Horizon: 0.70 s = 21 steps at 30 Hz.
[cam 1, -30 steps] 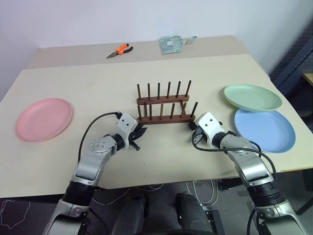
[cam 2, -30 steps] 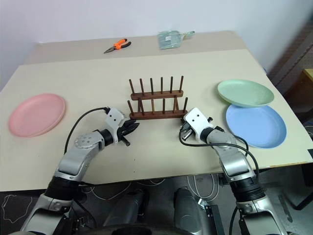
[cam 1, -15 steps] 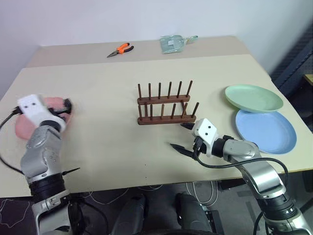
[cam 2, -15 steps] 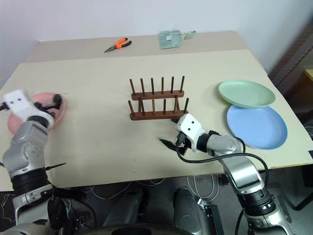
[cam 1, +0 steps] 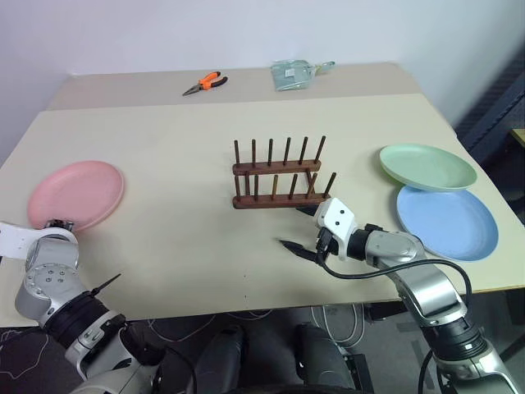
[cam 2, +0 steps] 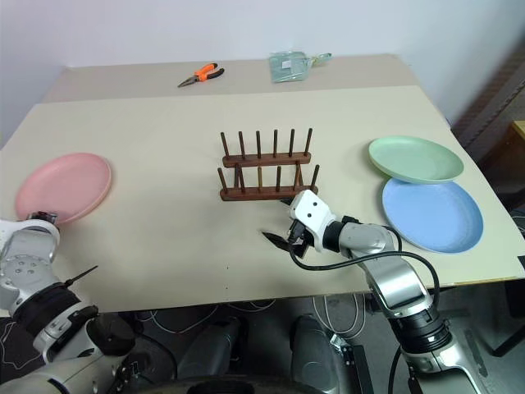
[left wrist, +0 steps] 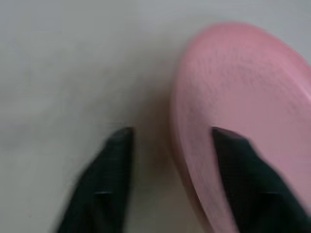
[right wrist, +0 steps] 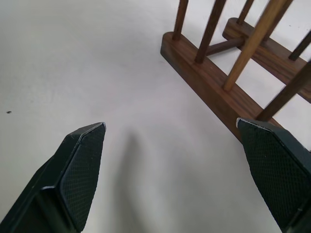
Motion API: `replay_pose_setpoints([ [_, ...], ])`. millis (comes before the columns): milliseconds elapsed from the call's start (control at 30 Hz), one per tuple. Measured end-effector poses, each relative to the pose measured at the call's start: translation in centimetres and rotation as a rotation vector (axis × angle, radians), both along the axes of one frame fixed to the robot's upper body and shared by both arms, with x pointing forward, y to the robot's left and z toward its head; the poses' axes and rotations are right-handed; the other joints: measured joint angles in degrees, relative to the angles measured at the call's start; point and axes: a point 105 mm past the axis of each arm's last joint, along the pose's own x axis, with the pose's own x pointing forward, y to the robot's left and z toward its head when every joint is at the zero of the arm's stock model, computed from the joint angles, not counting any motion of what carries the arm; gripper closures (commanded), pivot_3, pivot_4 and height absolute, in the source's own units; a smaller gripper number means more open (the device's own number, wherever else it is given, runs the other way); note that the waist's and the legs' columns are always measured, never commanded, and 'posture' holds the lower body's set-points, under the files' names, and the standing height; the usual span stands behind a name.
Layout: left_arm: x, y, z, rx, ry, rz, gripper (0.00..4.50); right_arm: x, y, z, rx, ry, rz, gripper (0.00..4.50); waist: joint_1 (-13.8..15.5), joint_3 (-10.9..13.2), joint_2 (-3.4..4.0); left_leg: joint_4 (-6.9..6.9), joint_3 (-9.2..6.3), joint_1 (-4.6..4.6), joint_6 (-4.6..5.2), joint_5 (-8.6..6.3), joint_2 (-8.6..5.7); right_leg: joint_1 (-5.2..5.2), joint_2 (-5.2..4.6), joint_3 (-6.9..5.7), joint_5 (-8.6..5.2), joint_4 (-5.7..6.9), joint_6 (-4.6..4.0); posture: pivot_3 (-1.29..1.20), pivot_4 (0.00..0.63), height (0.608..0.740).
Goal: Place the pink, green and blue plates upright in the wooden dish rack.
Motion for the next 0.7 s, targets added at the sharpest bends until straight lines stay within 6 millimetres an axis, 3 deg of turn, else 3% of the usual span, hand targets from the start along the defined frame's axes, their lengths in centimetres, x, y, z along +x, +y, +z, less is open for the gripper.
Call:
replay_pose_setpoints([
  [67, 0.3, -0.2, 0.2, -0.006, -0.02, -0.017, 4.45, 0.1, 0.0, 0.1, -0.002, -0.012, -0.009, 0.09, -0.07, 0.0, 0.0, 0.0, 0.0, 0.0, -0.01, 0.01, 0.0, 0.0, 0.0, 0.0, 0.0, 0.02, 0.0, 0.0, 0.15, 0.732],
  [300, 2.0, -1.4, 1.4, 0.024, -0.075, -0.128, 4.48, 0.5, -1.3, 0.5, -0.021, -0.018, -0.049, 0.05, -0.21, 0.0, -0.03, 0.0, 0.01, 0.0, -0.02, 0.01, 0.0, 0.0, 0.0, 0.0, 0.0, 0.02, -0.01, 0.0, 0.15, 0.732],
  [400, 3.8, -3.0, 4.1, 0.137, -0.163, -0.234, 4.48, 0.9, -2.8, 1.6, -0.04, -0.028, -0.073, 0.05, -0.01, 0.1, -0.19, 0.02, 0.0, -0.06, -0.02, 0.01, 0.0, -0.03, 0.0, -0.01, 0.0, 0.0, -0.02, 0.0, 0.15, 0.732],
  [500, 6.5, -7.4, 9.5, 0.337, -0.297, -0.427, 4.48, 1.3, -2.4, 5.7, -0.023, -0.158, -0.043, 0.05, 0.27, 0.14, -0.24, 0.03, 0.01, -0.1, -0.04, 0.03, 0.0, -0.05, 0.01, -0.01, 0.01, -0.01, -0.02, 0.0, 0.15, 0.732],
  [600, 8.5, -13.8, 14.9, 0.491, -0.447, -0.628, 4.48, 1.2, -0.4, 9.8, -0.012, -0.326, 0.032, 0.05, 0.5, 0.12, -0.23, 0.0, 0.05, -0.1, -0.03, 0.02, 0.0, -0.03, 0.0, 0.0, 0.01, -0.1, -0.02, 0.0, 0.15, 0.732],
  [700, 9.3, -20.0, 16.9, 0.555, -0.521, -0.794, 4.48, 1.6, 1.6, 11.2, -0.078, -0.478, 0.074, 0.05, 0.38, 0.12, -0.23, -0.01, 0.09, -0.09, -0.04, 0.03, 0.0, -0.04, 0.0, 0.02, 0.01, -0.11, -0.01, 0.0, 0.15, 0.732],
])
